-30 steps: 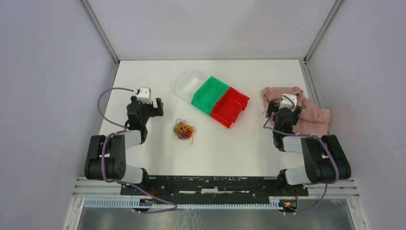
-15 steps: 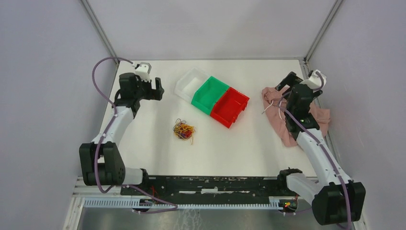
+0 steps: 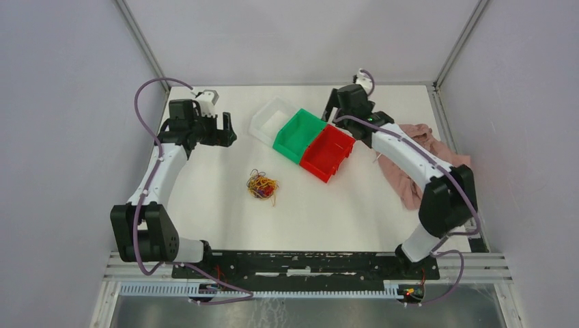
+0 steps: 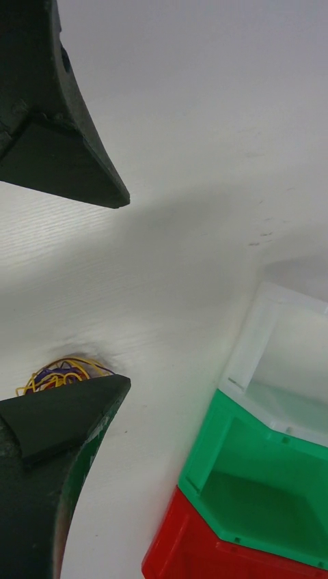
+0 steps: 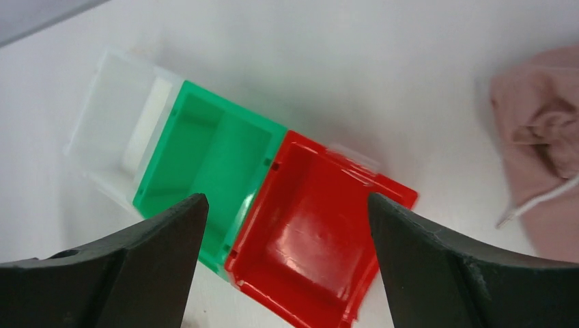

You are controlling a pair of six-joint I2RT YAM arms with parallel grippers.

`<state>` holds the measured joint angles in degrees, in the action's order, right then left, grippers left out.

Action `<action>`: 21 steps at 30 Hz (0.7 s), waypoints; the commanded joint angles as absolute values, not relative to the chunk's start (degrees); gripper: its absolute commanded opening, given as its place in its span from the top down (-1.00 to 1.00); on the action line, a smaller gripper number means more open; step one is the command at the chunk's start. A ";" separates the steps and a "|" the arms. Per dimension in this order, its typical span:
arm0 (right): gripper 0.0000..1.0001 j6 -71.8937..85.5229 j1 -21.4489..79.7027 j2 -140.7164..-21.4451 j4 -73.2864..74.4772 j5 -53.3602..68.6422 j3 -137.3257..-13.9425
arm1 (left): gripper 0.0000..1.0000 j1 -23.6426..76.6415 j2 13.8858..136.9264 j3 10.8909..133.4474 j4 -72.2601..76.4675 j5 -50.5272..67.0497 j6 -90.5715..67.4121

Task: Untangle the cables
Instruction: Adjust the bin at the center of the board.

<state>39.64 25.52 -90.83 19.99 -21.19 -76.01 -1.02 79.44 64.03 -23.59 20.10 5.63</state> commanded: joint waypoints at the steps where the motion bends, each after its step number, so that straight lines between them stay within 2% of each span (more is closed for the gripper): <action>1: -0.86 42.42 28.91 -99.63 26.69 -23.29 -87.19 | -0.99 -1.25 76.77 64.56 -27.89 21.50 8.78; 8: -0.80 42.15 30.23 -111.14 29.49 -22.38 -94.23 | -0.99 -1.23 73.71 63.29 -32.35 25.16 10.83; 12: -0.67 41.06 30.42 -114.72 30.13 -21.71 -96.43 | -0.98 -1.24 73.02 62.72 -32.78 26.46 11.37; 18: -0.58 42.67 30.85 -119.46 30.46 -20.40 -98.62 | -0.99 -1.15 74.57 63.42 -35.01 28.53 13.52; 21: -0.35 42.16 31.13 -121.53 29.42 -18.67 -100.16 | -0.99 -1.15 74.66 63.57 -36.21 28.05 15.09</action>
